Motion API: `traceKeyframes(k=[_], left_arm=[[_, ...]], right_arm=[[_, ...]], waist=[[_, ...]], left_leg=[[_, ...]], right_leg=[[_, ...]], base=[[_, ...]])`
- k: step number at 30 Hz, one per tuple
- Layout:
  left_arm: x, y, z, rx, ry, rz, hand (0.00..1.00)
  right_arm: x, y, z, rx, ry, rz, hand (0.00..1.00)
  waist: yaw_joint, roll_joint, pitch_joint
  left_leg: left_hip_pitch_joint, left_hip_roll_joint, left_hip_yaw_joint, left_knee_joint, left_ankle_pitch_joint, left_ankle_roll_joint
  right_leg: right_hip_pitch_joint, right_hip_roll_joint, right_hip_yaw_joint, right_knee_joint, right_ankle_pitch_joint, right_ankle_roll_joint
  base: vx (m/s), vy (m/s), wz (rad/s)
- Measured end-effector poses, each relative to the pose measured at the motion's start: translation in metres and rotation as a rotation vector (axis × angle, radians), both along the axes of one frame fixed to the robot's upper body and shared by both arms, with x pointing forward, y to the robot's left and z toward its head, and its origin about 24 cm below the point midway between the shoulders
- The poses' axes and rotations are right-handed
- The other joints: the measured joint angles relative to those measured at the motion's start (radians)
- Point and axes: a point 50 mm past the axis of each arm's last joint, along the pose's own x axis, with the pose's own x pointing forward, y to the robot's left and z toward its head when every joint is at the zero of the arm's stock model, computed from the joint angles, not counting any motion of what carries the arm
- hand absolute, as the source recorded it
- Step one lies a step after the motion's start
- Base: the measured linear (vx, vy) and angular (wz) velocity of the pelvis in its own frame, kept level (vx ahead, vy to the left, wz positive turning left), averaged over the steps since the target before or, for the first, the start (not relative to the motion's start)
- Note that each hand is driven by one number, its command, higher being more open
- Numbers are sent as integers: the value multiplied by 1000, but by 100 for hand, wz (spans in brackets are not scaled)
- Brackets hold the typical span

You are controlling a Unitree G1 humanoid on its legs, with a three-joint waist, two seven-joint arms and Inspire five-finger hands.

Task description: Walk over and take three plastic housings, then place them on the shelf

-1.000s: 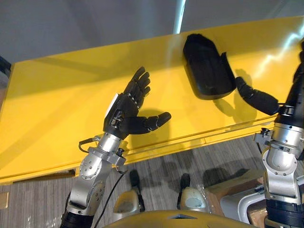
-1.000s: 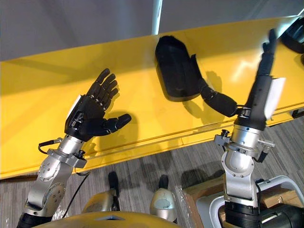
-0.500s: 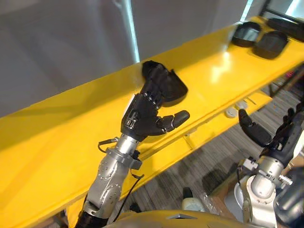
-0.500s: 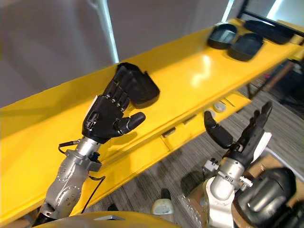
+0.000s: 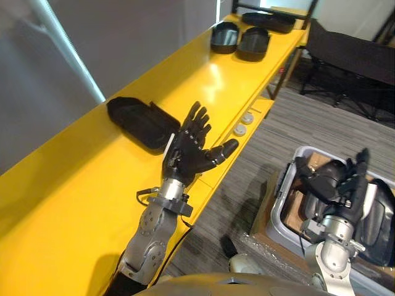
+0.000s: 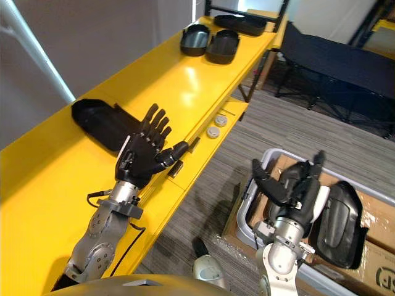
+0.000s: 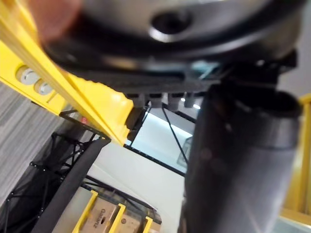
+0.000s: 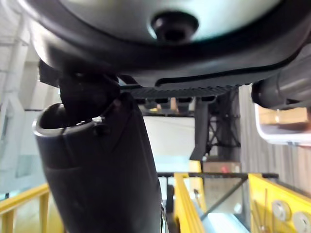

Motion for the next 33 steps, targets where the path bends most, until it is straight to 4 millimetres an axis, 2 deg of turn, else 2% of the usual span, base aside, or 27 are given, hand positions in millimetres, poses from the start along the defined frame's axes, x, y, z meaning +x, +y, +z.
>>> traceKeyframes(k=[3, 4, 7, 9, 11, 12, 13, 14, 15, 17, 18, 19, 21, 23, 24, 25, 26, 27, 28, 29, 30, 31, 32, 33], left_arm=[[-5, 9, -8, -46, 50, 30, 100], [-8, 11, -11, -73, 70, 31, 100], [-17, 12, -20, -63, 106, 30, 100], [-28, 12, -29, -55, 138, 21, 100], [-32, 11, -30, -60, 136, 3, 100], [-31, 10, -29, -64, 124, -15, 100], [-30, 7, -26, -73, 113, -22, 100], [-30, 7, -25, -73, 105, -21, 100], [-28, 8, -22, -56, 94, -3, 100], [-19, 8, -25, -29, 108, 1, 100], [-17, 8, -26, -25, 113, -1, 100], [-16, 9, -26, -7, 108, -2, 100], [-16, 15, -29, 53, 96, 6, 100], [-15, 19, -32, 70, 96, 8, 100], [-14, 20, -33, 68, 99, 4, 100], [-14, 22, -36, 61, 112, -12, 100], [-13, 21, -42, 55, 140, -40, 100], [-14, 18, -49, 36, 182, -52, 100], [-16, 15, -53, 20, 210, -62, 100], [-23, 3, -59, -42, 264, -96, 100], [-25, -1, -60, -64, 279, -107, 100], [-29, -5, -61, -103, 305, -113, 100], [-31, -7, -61, -117, 311, -115, 100], [-33, -7, -56, -141, 292, -123, 100]], right_arm=[[-2, 4, -11, 44, 0, 16, 100], [-1, 4, -14, 46, 5, 16, 100], [-3, 8, -26, 107, 32, 34, 100], [-14, 16, -32, 120, 54, 71, 100], [-17, 22, -32, 139, 31, 110, 100], [-16, 26, -31, 176, -1, 133, 100], [-4, 32, -25, 206, -53, 174, 100], [5, 37, -21, 218, -88, 203, 100], [25, 49, -14, 255, -155, 282, 100], [54, 70, -13, 276, -172, 401, 100], [59, 76, -15, 268, -162, 425, 100], [63, 88, -21, 263, -129, 475, 100], [62, 109, -26, 240, -93, 552, 100], [59, 123, -26, 151, -73, 603, 100], [59, 125, -27, 133, -68, 607, 100], [59, 127, -28, 91, -44, 600, 100], [58, 125, -33, 63, 0, 570, 100], [56, 118, -39, 42, 49, 539, 100], [53, 110, -44, 29, 81, 518, 100], [46, 86, -54, -21, 155, 468, 100], [42, 75, -57, -42, 183, 441, 100], [34, 52, -63, -72, 235, 384, 100], [27, 37, -65, -86, 260, 339, 100], [20, 18, -62, -99, 258, 278, 100]], waist=[[18, 18, 14], [28, 21, 18], [52, 1, 64], [57, 3, 80], [63, -6, 88], [70, -18, 106], [79, -2, 124], [84, 7, 132], [99, -15, 139], [133, -20, 144], [137, -16, 143], [165, -9, 143], [207, -9, 137], [217, -14, 133], [216, -15, 132], [211, -26, 124], [203, -37, 114], [188, -28, 100], [176, -22, 91], [147, 5, 71], [137, 15, 66], [122, 13, 67], [116, 7, 69], [118, 11, 64]], left_leg=[[1, -7, -14, -14, -47, 14], [-3, -17, -30, -37, -64, 8], [-10, -51, -44, -10, -78, 15], [-17, -63, -52, 61, -104, 29], [-23, -64, -35, 107, -124, 39], [-27, -64, -12, 139, -139, 58], [-28, -45, 27, 136, -125, 79], [-36, -36, 58, 131, -115, 89], [-46, -29, 109, 105, -77, 87], [-41, -13, 155, 14, 7, 77], [-44, -2, 159, -8, 30, 72], [-47, 21, 166, -54, 72, 57], [-64, 61, 170, -110, 133, 17], [-109, 108, 170, -128, 188, -31], [-121, 126, 171, -128, 200, -47], [-147, 160, 174, -126, 229, -86], [-155, 195, 165, -138, 265, -119], [-153, 222, 150, -168, 304, -117], [-147, 237, 142, -192, 337, -109], [-141, 279, 134, -240, 428, -76], [-141, 292, 135, -253, 473, -58], [-141, 305, 136, -249, 558, 12], [-147, 308, 130, -220, 578, 35], [-147, 260, 85, -188, 443, -66]], right_leg=[[-20, 1, 0, 15, -2, 5], [-49, 0, 0, 40, -7, 11], [-87, -17, -15, 146, -39, 27], [-83, -25, -27, 195, -49, 32], [-83, -28, -35, 206, -47, 34], [-84, -45, -70, 206, -51, 0], [-113, -77, -172, 239, -128, -122], [-157, -92, -224, 299, -133, -121], [-231, -131, -323, 450, -134, -121], [-222, -188, -453, 623, -177, -149], [-203, -206, -483, 655, -198, -152], [-148, -258, -530, 704, -229, -156], [-38, -370, -553, 715, -229, -158], [38, -453, -538, 612, -195, -135], [56, -460, -528, 547, -170, -143], [98, -452, -509, 379, -57, -154], [130, -420, -504, 332, -108, -49], [132, -394, -518, 342, -175, 37], [129, -379, -526, 359, -211, 89], [91, -340, -546, 432, -273, 132], [73, -328, -557, 457, -285, 131], [71, -311, -574, 454, -300, 107], [96, -304, -572, 420, -308, 91], [100, -298, -566, 354, -311, 85]], base=[[-61, 135, -2], [-122, 115, 9], [-153, 80, 10], [-219, 105, -2], [-217, 81, -31], [-352, 68, -59], [-426, 77, -74], [-356, 60, -106], [-257, 25, -99], [-202, -43, -75], [-164, -174, -44], [-108, -192, -35], [-105, -325, -35], [-98, -460, -36], [-126, -507, -52], [-140, -577, -47], [-180, -737, -41], [-158, -636, -16], [-193, -716, -8], [-150, -551, -7], [-152, -515, -21], [-97, -367, -33], [-67, -431, -83], [-32, -369, -98]])
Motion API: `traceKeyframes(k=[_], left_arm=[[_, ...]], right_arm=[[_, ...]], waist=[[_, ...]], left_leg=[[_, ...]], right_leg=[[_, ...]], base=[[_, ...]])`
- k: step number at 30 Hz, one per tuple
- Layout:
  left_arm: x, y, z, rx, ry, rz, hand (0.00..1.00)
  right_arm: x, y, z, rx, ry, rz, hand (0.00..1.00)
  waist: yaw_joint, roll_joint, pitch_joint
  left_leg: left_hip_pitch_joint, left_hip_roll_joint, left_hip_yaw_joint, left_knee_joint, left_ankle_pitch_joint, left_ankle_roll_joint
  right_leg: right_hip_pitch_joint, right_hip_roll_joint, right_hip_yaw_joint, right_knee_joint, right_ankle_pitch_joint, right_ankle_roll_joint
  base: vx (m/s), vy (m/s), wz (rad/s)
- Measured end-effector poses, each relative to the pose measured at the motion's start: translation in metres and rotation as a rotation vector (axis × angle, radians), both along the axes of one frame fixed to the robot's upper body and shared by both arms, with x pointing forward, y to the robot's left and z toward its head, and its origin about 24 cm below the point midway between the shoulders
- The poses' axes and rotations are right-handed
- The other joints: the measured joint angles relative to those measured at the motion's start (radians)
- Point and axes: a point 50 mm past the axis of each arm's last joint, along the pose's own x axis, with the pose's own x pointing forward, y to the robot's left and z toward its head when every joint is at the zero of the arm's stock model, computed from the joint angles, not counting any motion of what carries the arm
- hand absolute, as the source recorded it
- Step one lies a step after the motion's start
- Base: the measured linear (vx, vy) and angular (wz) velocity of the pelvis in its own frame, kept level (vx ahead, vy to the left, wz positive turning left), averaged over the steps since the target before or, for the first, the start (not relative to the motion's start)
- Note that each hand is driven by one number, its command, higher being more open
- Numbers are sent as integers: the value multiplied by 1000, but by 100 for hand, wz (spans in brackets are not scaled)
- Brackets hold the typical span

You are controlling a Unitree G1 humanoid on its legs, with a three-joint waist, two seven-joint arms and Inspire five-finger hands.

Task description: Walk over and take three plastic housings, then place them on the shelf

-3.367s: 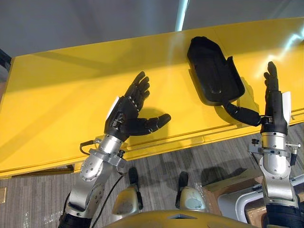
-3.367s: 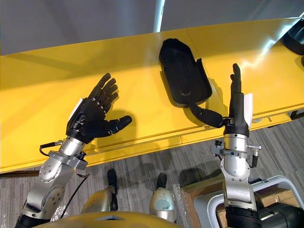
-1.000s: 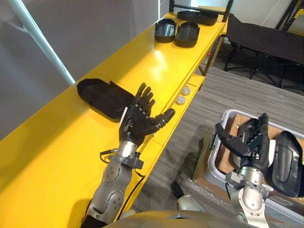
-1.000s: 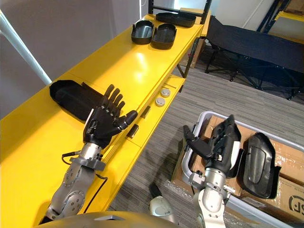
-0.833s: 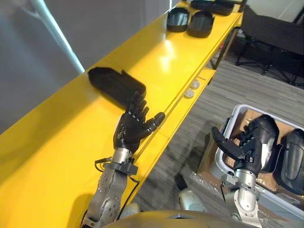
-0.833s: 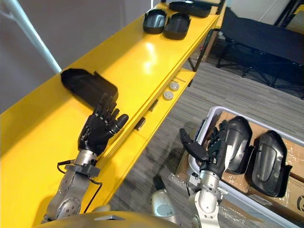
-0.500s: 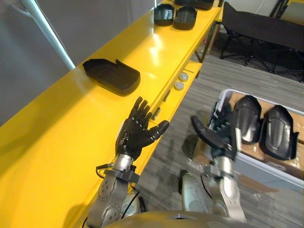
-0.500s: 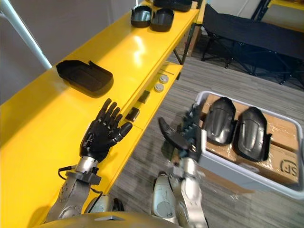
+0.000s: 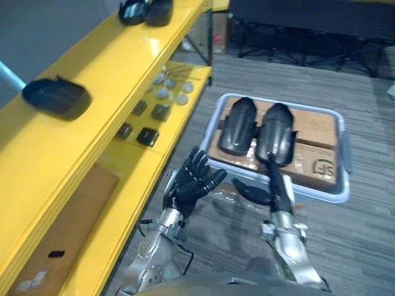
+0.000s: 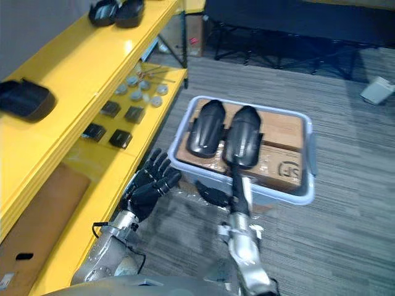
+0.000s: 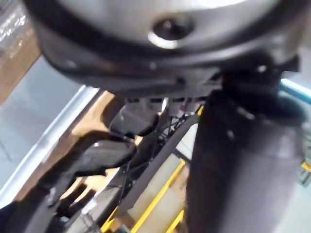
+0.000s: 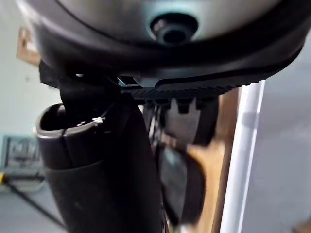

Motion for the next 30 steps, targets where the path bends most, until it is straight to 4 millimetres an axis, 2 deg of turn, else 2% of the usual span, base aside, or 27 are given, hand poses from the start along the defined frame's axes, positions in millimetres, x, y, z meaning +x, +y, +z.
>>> traceKeyframes(k=[2, 3, 4, 5, 6, 7, 9, 10, 12, 14, 15, 17, 19, 21, 23, 24, 27, 30], left_arm=[[-1, -1, 10, -20, -47, -9, 100], [-2, -6, 13, -31, -65, -37, 100], [-2, -8, 14, -35, -75, -50, 100], [-1, -11, 16, -39, -83, -64, 100], [2, -10, 17, -30, -92, -72, 100], [2, -10, 16, -26, -91, -73, 100], [1, -4, 9, 0, -74, -82, 100], [2, -2, 8, 9, -73, -90, 100], [4, 4, 8, 33, -80, -91, 100], [10, 7, 3, 71, -75, -127, 100], [10, 7, 1, 81, -64, -135, 100], [8, 9, -19, 170, 21, -163, 100], [2, 11, -41, 248, 116, -158, 100], [-9, 27, -74, 426, 251, -82, 100], [-13, 44, -87, 507, 314, 2, 100], [-16, 58, -95, 558, 348, 70, 100], [-18, 81, -103, 631, 381, 203, 100], [-13, 90, -95, 677, 303, 270, 100]], right_arm=[[1, -8, 8, 2, -31, -18, 100], [-1, -11, 8, 14, -30, -31, 100], [-2, -11, 7, 16, -26, -29, 100], [-2, -9, 9, 18, -31, -12, 100], [2, -5, 15, 22, -59, 9, 100], [2, -3, 16, 24, -64, 13, 100], [9, 9, 19, 46, -88, 38, 100], [10, 11, 20, 52, -91, 36, 100], [19, 16, 24, 85, -121, 3, 100], [36, -1, 32, 124, -153, -85, 100], [40, -7, 33, 127, -158, -115, 100], [52, -36, 37, 109, -174, -242, 100], [56, -52, 40, 98, -185, -313, 100], [65, -69, 56, 87, -251, -393, 100], [72, -74, 68, 86, -299, -419, 100], [77, -78, 76, 78, -328, -426, 100], [91, -87, 97, 34, -376, -400, 100], [113, -97, 118, -7, -381, -361, 100]], waist=[[6, 7, -4], [-8, 18, -10], [-10, 13, -10], [-10, 8, -14], [-9, 1, -14], [-9, 0, -14], [8, -5, -21], [16, -10, -19], [21, -41, -2], [21, -69, 16], [22, -73, 18], [39, -78, 39], [44, -79, 44], [46, -88, 74], [49, -102, 109], [61, -112, 135], [81, -121, 186], [99, -115, 223]], left_leg=[[-2, -74, -15, 12, -97, -15], [1, -87, -29, 5, -164, -1], [11, -101, -52, 1, -187, -6], [22, -126, -79, -2, -241, -8], [24, -160, -82, 0, -266, -34], [25, -167, -79, -2, -266, -34], [46, -202, -37, -35, -263, -30], [50, -208, -32, -43, -261, -27], [35, -225, -25, -46, -257, -21], [-21, -227, -49, -24, -246, -21], [-34, -226, -56, -23, -240, -23], [-58, -221, -86, -16, -226, -33], [-64, -217, -95, -15, -224, -34], [-70, -202, -101, -10, -222, -38], [-70, -190, -105, -7, -222, -42], [-70, -181, -106, -1, -225, -46], [-72, -179, -110, 6, -225, -48], [-107, -179, -120, 41, -234, -46]], right_leg=[[-24, 11, 26, -63, -5, -9], [-36, 31, 37, -73, 8, -23], [-39, 33, 45, -73, 10, -21], [-56, 35, 72, -75, 18, -11], [-76, 15, 111, -88, 45, 4], [-77, 10, 114, -94, 55, 8], [-83, -12, 114, -183, 161, 4], [-83, -13, 108, -207, 186, 2], [-83, -28, 76, -255, 223, 1], [-94, -28, 47, -287, 245, 7], [-99, -26, 41, -290, 249, 9], [-105, -14, 27, -294, 250, 8], [-105, -7, 23, -296, 250, 8], [-104, 9, 22, -306, 258, -3], [-104, 22, 23, -306, 259, -5], [-104, 31, 25, -307, 260, -8], [-104, 35, 28, -306, 261, -10], [-123, 36, 27, -303, 267, -9]], base=[[-8, -110, -108], [-17, 9, -69], [-25, 33, -49], [-52, 86, -60], [-68, 124, -58], [-96, 176, -57], [-85, 165, -65], [-84, 135, -60], [-85, 74, -18], [-102, 15, 24], [-99, -28, 29], [-61, -39, 19], [-17, -31, 6], [-15, -43, -3], [-33, -38, -9], [-46, -37, -9], [-26, -13, -3], [-13, 9, 1]])
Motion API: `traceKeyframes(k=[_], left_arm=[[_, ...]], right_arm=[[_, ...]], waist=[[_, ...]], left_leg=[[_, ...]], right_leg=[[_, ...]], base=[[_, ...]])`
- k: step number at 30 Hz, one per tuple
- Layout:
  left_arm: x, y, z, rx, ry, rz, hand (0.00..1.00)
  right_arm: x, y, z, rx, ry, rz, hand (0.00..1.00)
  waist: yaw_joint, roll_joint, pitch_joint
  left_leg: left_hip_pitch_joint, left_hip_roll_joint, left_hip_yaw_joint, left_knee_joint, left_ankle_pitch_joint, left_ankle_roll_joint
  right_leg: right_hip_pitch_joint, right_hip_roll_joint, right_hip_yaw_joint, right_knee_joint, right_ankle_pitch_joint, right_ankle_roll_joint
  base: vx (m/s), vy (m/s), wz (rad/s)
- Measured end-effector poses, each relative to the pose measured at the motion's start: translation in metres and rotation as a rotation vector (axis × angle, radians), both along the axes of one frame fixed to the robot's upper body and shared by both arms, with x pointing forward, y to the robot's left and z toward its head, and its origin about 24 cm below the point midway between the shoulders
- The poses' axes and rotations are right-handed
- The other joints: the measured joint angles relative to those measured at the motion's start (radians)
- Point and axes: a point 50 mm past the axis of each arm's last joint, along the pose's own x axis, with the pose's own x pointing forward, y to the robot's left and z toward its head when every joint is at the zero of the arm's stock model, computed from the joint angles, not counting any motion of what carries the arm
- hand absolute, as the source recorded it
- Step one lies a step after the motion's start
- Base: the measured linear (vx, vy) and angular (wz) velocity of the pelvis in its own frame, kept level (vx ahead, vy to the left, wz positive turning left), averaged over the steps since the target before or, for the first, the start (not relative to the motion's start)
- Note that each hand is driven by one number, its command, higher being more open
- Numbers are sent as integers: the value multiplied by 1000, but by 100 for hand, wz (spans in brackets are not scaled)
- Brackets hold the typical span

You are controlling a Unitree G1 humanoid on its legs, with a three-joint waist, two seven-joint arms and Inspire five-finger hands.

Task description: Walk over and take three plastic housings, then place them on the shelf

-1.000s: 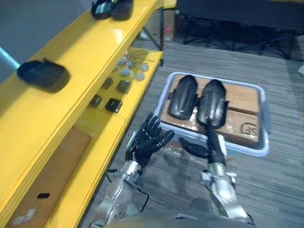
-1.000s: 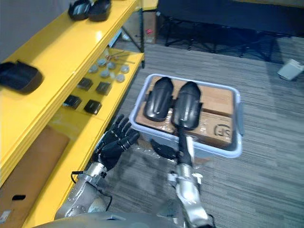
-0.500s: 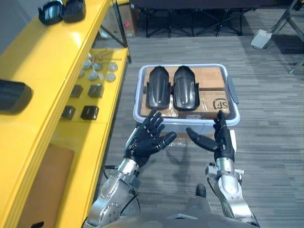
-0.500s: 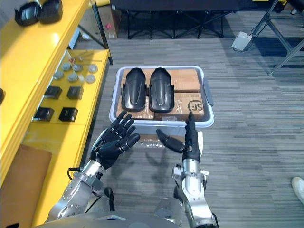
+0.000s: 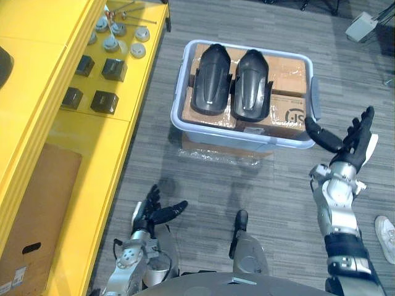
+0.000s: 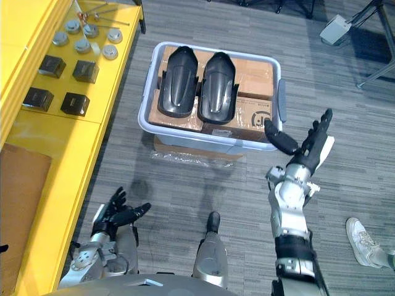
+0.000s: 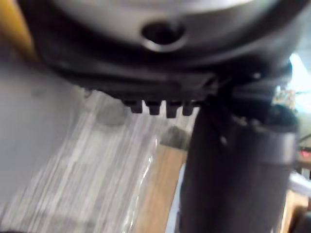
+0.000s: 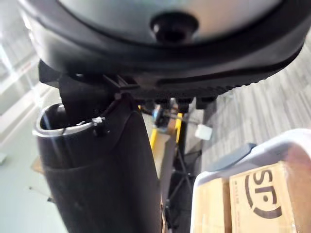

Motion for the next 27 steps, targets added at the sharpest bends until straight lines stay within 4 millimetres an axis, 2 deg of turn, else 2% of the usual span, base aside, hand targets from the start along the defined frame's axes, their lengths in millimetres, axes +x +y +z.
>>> traceKeyframes(k=[4, 6, 9, 12, 15, 20, 23, 24, 27], left_arm=[[16, -2, 12, 27, -92, -24, 100], [22, -5, 16, 23, -130, -37, 100], [35, -19, 35, -6, -232, -84, 100], [44, -36, 58, -97, -352, -130, 100], [53, -47, 70, -213, -406, -142, 100], [53, -59, 68, -298, -390, -145, 100], [54, -64, 63, -304, -369, -151, 100], [53, -63, 61, -304, -360, -149, 100], [51, -63, 52, -331, -316, -127, 100]], right_arm=[[27, -6, 21, -36, 34, 29, 100], [38, -5, 32, -56, 38, 40, 100], [55, -14, 61, -112, 47, 16, 100], [60, -29, 86, -153, 43, -37, 100], [67, -34, 101, -139, 42, -54, 100], [66, -50, 116, -146, 76, -115, 100], [61, -66, 120, -89, 93, -160, 100], [61, -68, 120, -86, 105, -165, 0], [58, -80, 113, -53, 192, -162, 0]], waist=[[22, 3, 48], [25, 3, 55], [34, 28, 88], [55, 61, 107], [58, 78, 115], [75, 97, 122], [86, 128, 133], [89, 131, 133], [99, 157, 133]], left_leg=[[-46, 0, -21, 49, -13, 4], [-77, -1, -32, 61, -15, 5], [-113, -7, -56, 75, -14, 7], [-144, -12, -71, 84, -11, 11], [-165, -16, -91, 87, -6, 15], [-197, -40, -110, 90, -3, 20], [-213, -47, -140, 101, -3, 20], [-215, -47, -140, 101, -3, 20], [-243, -47, -149, 112, -3, 20]], right_leg=[[-15, 1, -6, 0, 11, 1], [-34, 1, -13, 1, 14, 2], [-50, -1, -32, 5, 20, 1], [-73, -4, -40, 20, 21, 2], [-91, -5, -52, 33, 21, 2], [-128, -24, -61, 55, 21, 2], [-140, -26, -65, 76, 21, 2], [-144, -26, -66, 78, 21, 2], [-166, -26, -76, 88, 20, 2]], base=[[-28, 24, 6], [-38, 17, 11], [-31, 13, 16], [-21, 17, 10], [1, 6, 11], [5, 16, 5], [-8, 15, 9], [0, 0, 0], [-59, -8, 2]])
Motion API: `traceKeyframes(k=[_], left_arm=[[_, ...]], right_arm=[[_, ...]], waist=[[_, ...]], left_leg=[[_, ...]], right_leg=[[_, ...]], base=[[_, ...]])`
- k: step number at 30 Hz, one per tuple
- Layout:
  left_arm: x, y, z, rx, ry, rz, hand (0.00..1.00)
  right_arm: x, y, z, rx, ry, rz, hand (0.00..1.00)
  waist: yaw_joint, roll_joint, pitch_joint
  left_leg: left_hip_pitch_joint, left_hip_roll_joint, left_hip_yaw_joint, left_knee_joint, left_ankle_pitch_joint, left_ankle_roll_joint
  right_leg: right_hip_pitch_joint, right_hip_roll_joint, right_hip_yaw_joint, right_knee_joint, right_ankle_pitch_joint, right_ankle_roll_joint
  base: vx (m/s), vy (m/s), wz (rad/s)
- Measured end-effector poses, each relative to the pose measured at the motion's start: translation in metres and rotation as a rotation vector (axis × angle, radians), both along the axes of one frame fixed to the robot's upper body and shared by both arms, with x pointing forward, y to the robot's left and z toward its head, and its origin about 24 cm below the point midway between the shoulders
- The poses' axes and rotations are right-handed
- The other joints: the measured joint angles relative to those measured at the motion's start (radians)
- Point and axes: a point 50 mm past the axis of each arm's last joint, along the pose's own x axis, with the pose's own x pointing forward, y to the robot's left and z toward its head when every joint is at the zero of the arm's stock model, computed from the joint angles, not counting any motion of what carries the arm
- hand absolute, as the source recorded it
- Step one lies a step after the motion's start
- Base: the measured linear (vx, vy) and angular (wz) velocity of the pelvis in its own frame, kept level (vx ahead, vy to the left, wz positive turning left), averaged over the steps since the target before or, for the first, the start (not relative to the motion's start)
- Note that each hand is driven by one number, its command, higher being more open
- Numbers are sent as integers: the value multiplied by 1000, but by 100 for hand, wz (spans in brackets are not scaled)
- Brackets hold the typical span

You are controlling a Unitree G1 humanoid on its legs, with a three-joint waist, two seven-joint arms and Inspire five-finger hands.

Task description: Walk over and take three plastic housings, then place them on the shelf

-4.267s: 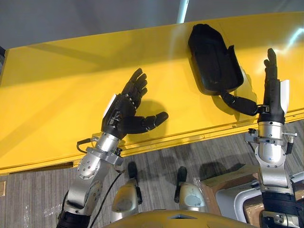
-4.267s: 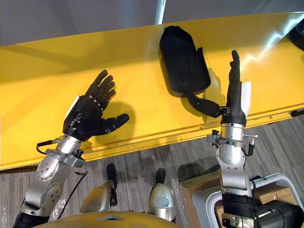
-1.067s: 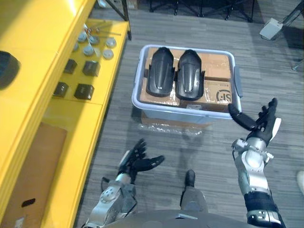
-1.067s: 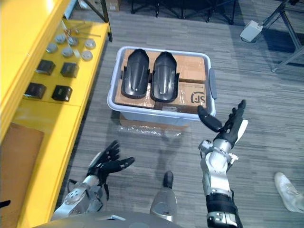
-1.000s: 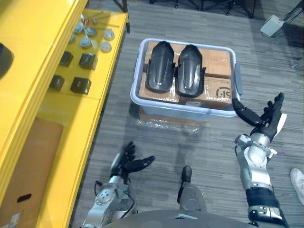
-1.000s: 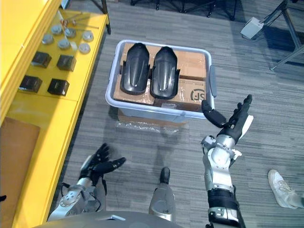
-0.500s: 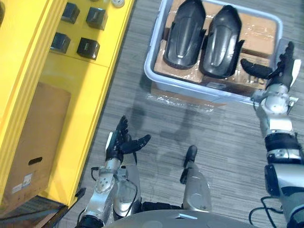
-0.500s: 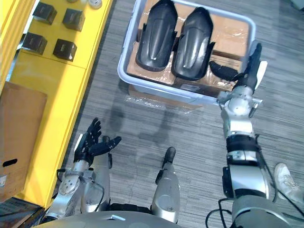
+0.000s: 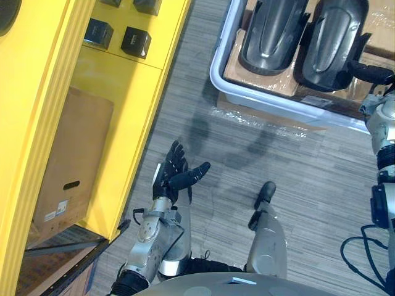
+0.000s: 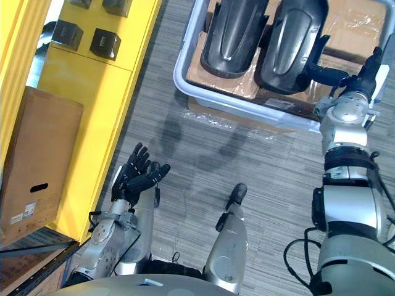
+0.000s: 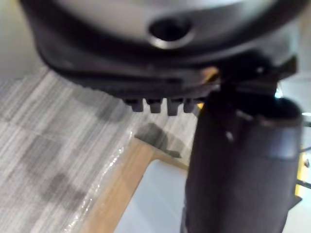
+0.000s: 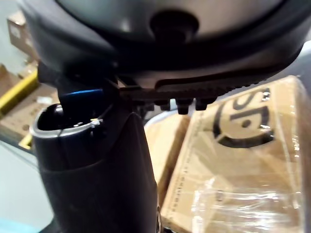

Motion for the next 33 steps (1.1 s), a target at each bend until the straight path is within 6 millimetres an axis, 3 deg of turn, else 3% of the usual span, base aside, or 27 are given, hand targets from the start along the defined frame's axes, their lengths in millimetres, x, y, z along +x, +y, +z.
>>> traceKeyframes(k=[5, 12, 22, 27, 33], left_arm=[[-1, -1, -6, -33, 35, 6, 100], [-5, -6, -13, -23, 65, -16, 100], [-3, 2, -11, -12, 60, 11, 100], [-2, 6, -4, -14, 26, 24, 100], [-7, 8, 7, -32, -20, 27, 100]], right_arm=[[-18, -32, 20, 10, 33, -54, 0], [-35, -53, 8, 93, 102, -124, 0], [-30, -48, -1, 166, 99, -117, 0], [-21, -35, -17, 204, 119, -120, 0], [-14, -22, -13, 125, 51, -127, 0]], waist=[[10, 20, 4], [11, 43, 4], [9, 44, 3], [1, 44, 3], [-16, 32, 7]], left_leg=[[-39, -2, -21, 25, 0, -2], [-54, -1, -43, 26, 5, 0], [-37, 4, -40, 40, 12, -4], [19, 6, -26, 8, 20, 2], [102, 6, -12, -75, 60, -8]], right_leg=[[-23, 1, -15, 16, -1, 0], [-26, 7, -31, 20, -8, -1], [-22, 10, -23, 48, -13, -9], [9, 7, -11, 54, -20, -15], [54, 4, -10, 48, -24, -18]], base=[[-65, -5, 5], [-36, -8, 4], [-5, 0, -1], [-14, -3, -3], [8, -13, 0]])
